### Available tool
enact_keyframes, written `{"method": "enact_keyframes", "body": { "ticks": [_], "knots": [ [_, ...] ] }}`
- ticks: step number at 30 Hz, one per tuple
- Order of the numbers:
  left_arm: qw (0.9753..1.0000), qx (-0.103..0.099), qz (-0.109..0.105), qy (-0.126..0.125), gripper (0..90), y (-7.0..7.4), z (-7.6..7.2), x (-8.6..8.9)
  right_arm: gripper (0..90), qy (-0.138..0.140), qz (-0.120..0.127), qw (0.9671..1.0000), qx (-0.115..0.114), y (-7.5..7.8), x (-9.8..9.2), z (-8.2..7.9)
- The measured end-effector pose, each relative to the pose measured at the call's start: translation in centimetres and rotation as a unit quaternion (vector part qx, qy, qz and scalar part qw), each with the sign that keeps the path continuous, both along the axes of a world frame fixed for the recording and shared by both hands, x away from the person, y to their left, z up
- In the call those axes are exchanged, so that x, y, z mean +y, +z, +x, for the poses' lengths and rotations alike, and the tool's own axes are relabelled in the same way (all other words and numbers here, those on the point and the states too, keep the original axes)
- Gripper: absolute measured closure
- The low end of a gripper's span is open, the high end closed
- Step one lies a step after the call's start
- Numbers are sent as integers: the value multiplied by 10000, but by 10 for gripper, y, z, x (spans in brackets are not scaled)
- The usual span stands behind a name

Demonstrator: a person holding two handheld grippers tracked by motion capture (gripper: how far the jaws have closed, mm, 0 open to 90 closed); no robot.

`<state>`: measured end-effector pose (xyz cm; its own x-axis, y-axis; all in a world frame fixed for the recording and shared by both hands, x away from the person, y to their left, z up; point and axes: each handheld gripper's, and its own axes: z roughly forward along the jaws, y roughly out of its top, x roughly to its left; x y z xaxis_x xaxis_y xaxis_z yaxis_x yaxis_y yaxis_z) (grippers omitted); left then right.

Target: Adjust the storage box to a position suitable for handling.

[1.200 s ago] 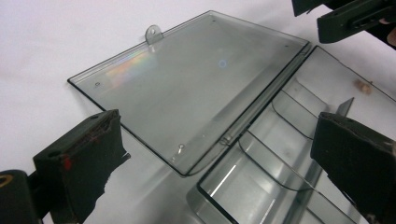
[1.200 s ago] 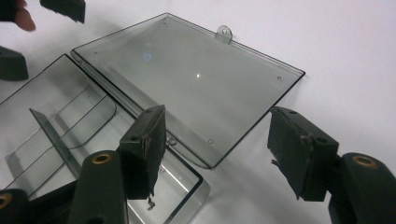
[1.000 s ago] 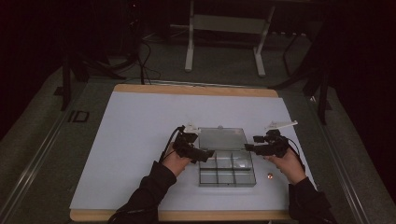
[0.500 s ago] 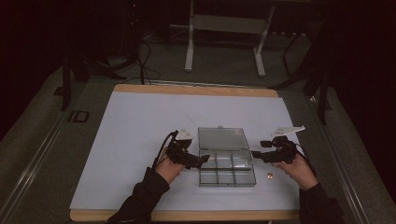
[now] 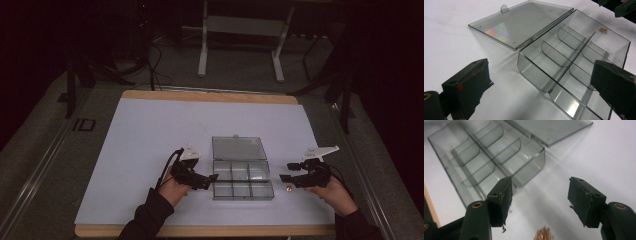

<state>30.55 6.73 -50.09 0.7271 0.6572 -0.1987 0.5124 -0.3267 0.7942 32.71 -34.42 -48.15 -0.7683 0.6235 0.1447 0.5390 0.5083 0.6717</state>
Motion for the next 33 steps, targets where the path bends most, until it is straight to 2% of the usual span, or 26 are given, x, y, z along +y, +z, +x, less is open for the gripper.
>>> {"method": "enact_keyframes", "body": {
  "ticks": [7,8,11,19,24,25,29,33],
  "knots": [
    [10000,25,-28,32,29,-5,-8,9,414,138,-280,9995,10,-3,-10,-11],
    [10000,21,-74,-13,30,-7,-10,12,441,244,-445,9987,-4,-5,-13,-14],
    [10000,-35,-49,-54,29,-7,-14,14,473,350,-647,9973,71,-7,-17,-18],
    [9999,-87,-125,17,30,-15,-26,26,543,617,-1143,9913,196,-16,-19,-20],
    [9997,-139,-158,96,29,-18,-31,29,574,650,-1322,9886,308,-20,-16,-15],
    [9998,-158,-100,95,29,-19,-32,29,579,667,-1421,9869,384,-21,-12,-12],
    [9997,-200,-93,123,29,-19,-33,31,606,706,-1594,9837,444,-23,-6,-8],
    [9997,-194,-34,147,29,-21,-34,31,624,751,-1779,9802,437,-24,1,-6]
  ]
}}
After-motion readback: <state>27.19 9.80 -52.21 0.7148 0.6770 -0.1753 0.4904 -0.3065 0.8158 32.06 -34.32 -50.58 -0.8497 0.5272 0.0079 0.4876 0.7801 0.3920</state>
